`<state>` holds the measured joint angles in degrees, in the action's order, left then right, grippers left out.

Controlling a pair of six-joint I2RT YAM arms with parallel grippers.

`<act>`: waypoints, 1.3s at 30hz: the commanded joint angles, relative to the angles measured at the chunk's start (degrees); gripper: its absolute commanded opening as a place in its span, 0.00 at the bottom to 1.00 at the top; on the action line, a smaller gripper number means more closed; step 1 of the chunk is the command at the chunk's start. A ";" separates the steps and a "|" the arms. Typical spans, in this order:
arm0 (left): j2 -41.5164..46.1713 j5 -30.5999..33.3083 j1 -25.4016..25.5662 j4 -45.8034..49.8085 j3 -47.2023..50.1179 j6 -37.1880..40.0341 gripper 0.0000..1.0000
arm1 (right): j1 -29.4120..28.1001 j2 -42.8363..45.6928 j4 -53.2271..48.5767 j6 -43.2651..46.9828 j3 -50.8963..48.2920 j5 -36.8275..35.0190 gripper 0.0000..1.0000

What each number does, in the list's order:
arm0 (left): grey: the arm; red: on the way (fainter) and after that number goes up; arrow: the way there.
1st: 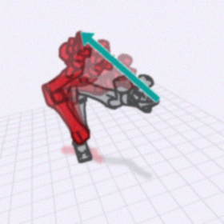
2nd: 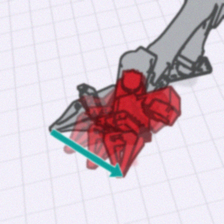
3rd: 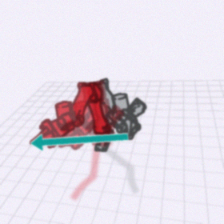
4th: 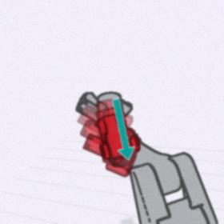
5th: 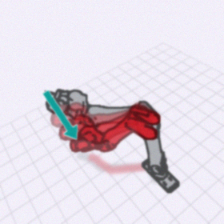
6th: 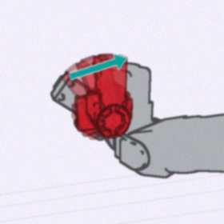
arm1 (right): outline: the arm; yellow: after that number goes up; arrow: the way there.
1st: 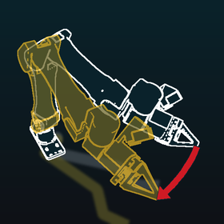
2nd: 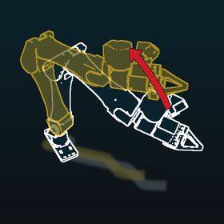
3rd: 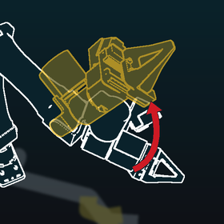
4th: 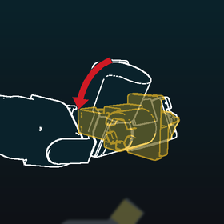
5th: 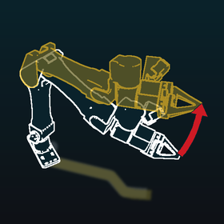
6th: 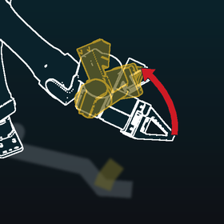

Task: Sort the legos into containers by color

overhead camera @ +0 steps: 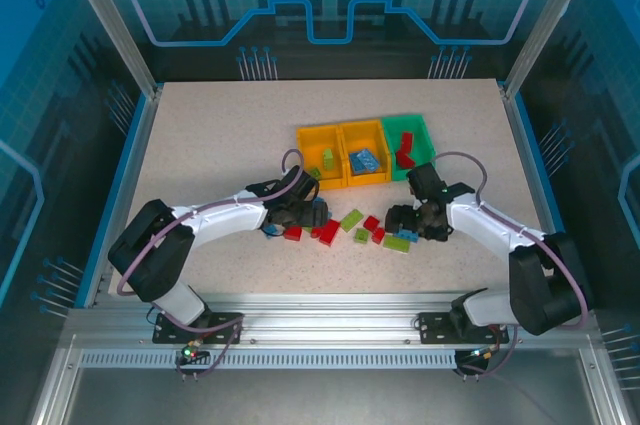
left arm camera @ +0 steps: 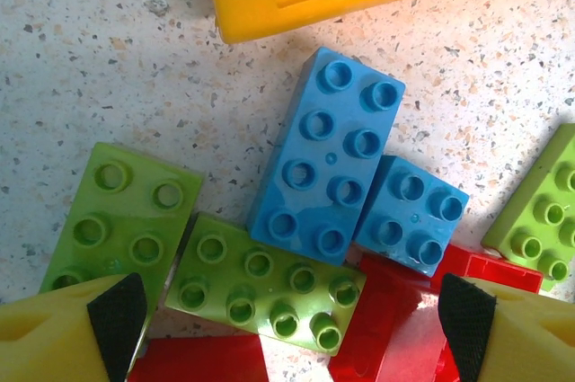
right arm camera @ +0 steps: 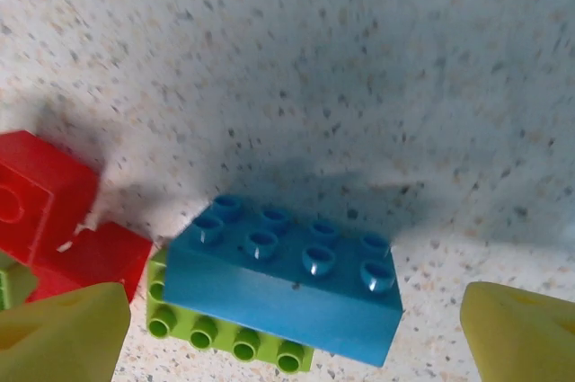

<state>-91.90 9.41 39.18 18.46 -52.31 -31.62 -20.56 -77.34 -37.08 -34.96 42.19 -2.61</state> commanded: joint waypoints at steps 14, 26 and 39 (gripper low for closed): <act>-0.78 -0.23 0.16 -0.58 0.78 -0.12 0.89 | -1.31 -3.70 1.04 -4.80 0.81 -0.97 0.84; -1.53 -0.09 0.17 -0.11 -0.06 0.15 0.89 | -2.59 -4.43 -0.68 -0.74 4.29 -5.16 0.57; -0.97 -0.19 0.16 0.53 -0.42 -0.41 0.89 | -3.13 -12.77 3.56 9.11 27.20 -1.08 0.57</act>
<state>-92.55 9.43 39.18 17.67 -52.25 -31.59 -22.98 -86.50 -34.83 -29.36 64.97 -5.13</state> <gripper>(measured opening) 0.892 0.618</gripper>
